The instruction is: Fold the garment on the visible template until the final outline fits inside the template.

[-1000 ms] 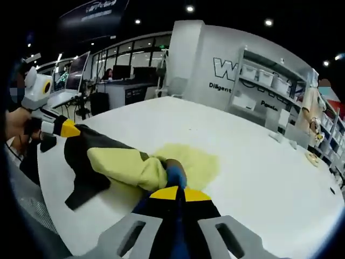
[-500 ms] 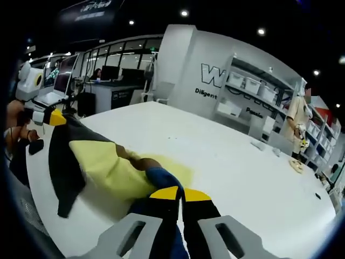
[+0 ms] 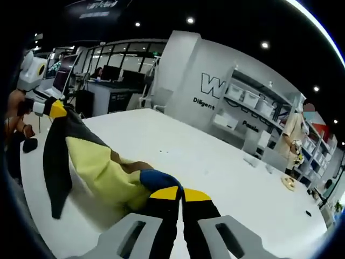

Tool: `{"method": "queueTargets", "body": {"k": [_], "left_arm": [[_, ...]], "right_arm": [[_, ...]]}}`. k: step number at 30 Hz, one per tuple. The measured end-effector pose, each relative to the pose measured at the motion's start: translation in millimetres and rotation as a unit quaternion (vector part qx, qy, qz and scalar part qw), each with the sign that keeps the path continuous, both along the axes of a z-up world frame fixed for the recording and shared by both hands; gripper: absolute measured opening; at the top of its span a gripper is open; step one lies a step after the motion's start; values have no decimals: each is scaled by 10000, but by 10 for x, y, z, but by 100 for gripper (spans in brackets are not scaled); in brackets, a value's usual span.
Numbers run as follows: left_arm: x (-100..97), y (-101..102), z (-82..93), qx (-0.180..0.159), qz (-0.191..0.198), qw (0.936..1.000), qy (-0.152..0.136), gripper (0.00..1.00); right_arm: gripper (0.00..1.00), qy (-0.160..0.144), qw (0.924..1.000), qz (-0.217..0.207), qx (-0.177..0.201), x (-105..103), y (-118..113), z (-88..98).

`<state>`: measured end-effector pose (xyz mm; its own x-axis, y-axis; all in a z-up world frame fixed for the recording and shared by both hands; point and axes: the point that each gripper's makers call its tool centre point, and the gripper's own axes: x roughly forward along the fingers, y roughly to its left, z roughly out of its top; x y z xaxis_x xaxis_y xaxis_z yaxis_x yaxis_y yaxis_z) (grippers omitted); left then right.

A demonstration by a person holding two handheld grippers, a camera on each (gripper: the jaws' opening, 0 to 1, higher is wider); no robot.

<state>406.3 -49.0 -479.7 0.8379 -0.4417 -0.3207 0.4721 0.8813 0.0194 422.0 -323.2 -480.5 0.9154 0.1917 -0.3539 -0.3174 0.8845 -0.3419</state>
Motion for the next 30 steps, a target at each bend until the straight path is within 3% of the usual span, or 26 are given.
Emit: {"method": "queueTargets", "body": {"k": [6, 16, 28, 30], "left_arm": [[215, 9, 135, 26, 51, 9999, -103, 1], [608, 43, 222, 206, 91, 9996, -185, 1], [1121, 26, 32, 404, 167, 9990, -69, 1], [1194, 4, -5, 535, 78, 9984, -180, 1]], "right_arm": [[0, -34, 9999, 94, 140, 174, -2, 154], [0, -104, 9994, 161, -278, 537, -54, 234], [0, -58, 9986, 15, -522, 1064, -81, 178], [0, -42, 9983, 1, -585, 1126, -93, 149]]}}
